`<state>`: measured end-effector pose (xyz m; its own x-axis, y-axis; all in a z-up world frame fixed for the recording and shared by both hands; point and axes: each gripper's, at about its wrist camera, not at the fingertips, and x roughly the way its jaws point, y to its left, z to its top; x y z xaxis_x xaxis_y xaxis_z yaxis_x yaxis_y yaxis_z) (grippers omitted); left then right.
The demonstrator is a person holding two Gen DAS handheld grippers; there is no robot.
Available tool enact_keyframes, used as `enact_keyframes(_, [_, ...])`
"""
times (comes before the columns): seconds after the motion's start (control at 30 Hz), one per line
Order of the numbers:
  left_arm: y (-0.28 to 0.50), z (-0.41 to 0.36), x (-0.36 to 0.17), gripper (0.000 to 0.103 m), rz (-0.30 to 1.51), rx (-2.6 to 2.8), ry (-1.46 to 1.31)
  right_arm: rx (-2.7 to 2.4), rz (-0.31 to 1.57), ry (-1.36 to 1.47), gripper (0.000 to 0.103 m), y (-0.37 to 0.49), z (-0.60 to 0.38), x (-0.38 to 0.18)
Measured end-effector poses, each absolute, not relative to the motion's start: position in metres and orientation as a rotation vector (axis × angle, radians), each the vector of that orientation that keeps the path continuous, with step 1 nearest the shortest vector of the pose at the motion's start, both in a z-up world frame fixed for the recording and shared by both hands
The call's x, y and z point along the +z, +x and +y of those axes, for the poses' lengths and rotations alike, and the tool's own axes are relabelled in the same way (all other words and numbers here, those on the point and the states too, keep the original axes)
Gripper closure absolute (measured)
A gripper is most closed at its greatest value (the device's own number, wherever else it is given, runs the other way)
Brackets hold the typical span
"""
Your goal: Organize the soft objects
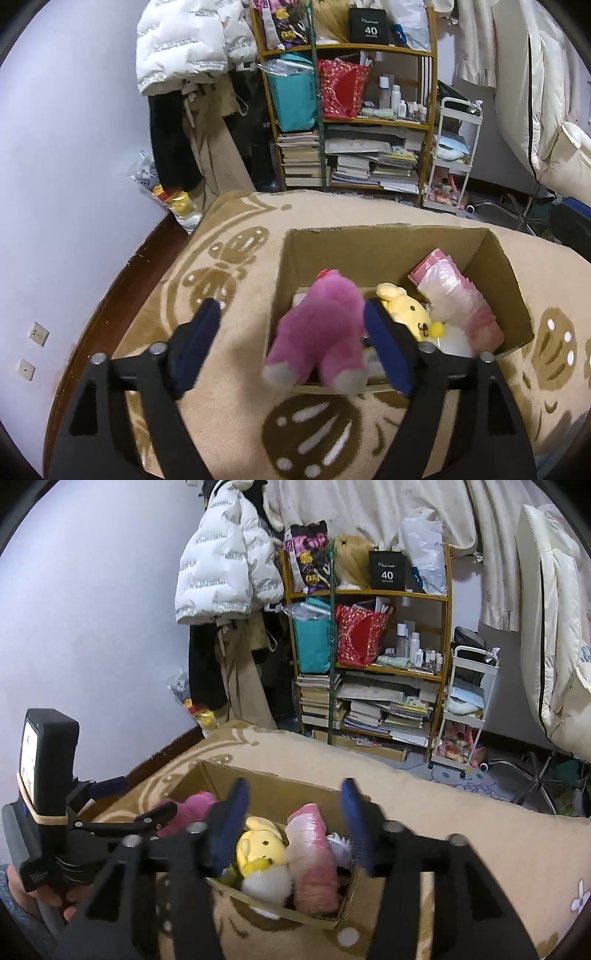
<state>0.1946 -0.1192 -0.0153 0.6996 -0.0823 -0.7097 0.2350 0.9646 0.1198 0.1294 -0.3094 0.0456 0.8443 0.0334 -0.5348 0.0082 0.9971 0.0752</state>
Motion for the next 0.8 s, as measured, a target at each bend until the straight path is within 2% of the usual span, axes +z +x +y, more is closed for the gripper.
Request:
enact_keyframes(0.07, [0.189,-0.114,-0.009,0.012,0.765,-0.176,0.202,0.013,0.565,0.082,0.028,0.125,-0.307,0.051])
enact_keyframes(0.13, [0.183,-0.108,-0.002,0.010,0.755,-0.167,0.200,0.011,0.565,0.090,0.009,0.119,-0.305,0.056])
enact_keyframes(0.23, [0.174,-0.099,0.007,0.008,0.746,-0.139,0.198,0.009,0.545,0.134,0.000,0.109,-0.307,0.063])
enact_keyframes(0.33, [0.163,-0.085,0.021,0.002,0.738,-0.123,0.162,0.002,0.529,0.173,0.000,0.096,-0.310,0.071])
enact_keyframes(0.8, [0.096,-0.043,0.092,0.001,0.595,-0.101,0.137,-0.017,0.458,0.170,0.000,0.022,-0.312,0.117])
